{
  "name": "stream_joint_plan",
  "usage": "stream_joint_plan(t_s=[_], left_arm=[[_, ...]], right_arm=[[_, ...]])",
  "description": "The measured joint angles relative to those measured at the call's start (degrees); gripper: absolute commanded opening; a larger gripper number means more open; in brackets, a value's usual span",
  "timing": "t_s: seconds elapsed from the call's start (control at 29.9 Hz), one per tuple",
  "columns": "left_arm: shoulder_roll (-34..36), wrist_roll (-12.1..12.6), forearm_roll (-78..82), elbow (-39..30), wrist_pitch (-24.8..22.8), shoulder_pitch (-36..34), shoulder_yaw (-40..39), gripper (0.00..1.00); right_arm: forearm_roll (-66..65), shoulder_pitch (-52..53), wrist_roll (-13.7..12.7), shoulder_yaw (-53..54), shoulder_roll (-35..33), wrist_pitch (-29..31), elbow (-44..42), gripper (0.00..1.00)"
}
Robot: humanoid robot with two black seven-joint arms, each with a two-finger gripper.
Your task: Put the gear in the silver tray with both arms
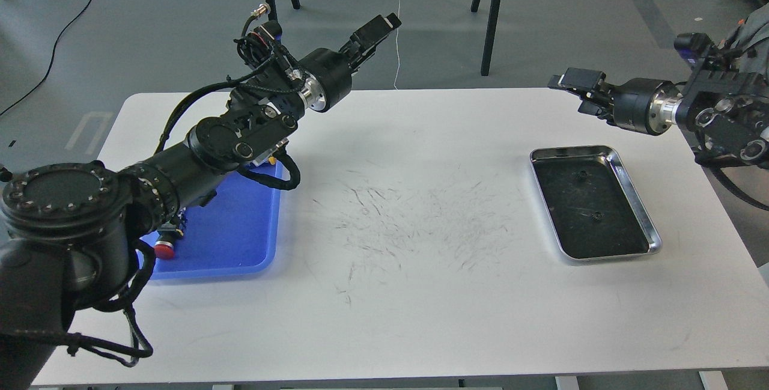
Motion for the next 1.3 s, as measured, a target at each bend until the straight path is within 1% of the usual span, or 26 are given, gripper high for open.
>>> stream_joint_plan(t_s=[0.23,0.37,0.43,0.53,0.63,0.8,1.04,1.3], left_arm=[[0.0,0.0,-0.36,0.0,0.0,-0.02,-0.5,0.95],[0.0,0.0,-0.8,0.02,-0.41,-0.12,-2.01,0.95],[0.01,0.0,-0.87,0.02,-0.92,-0.12,-2.96,0.95],[0.0,0.0,-1.35,0.01,-2.13,-0.08,-5.04,0.99],[0.0,0.0,-2.51,0.06,-3.31,0.04,-6.81,0.99],[0.0,0.0,-5.45,0.17,-4.18,0.31,-8.06,0.99],[1.93,0.0,-9.52,0.27,-5.73,1.53,-11.36,1.0],[3.39,0.0,-11.24,0.48,-6.17,2.91,-15.8,1.0]], right_arm=[[8.77,-0.6,-0.05,5.41,2.15,-0.35,-0.31,0.98],[12.04,-2.29,-0.05,10.91,3.45,-1.28,-0.26,0.98],[12.88,-3.47,-0.03,14.25,3.62,-1.96,-0.21,0.99],[13.29,-5.9,0.16,20.9,4.21,-2.86,-0.18,0.99],[13.34,-8.34,0.2,26.54,5.8,-3.67,-0.18,0.99],[13.34,-11.06,0.31,32.01,8.34,-4.56,-0.42,0.99],[13.34,-11.98,0.38,35.32,11.86,-7.04,-2.3,0.99],[13.64,-12.05,0.36,36.04,12.53,-7.39,-5.12,0.99]])
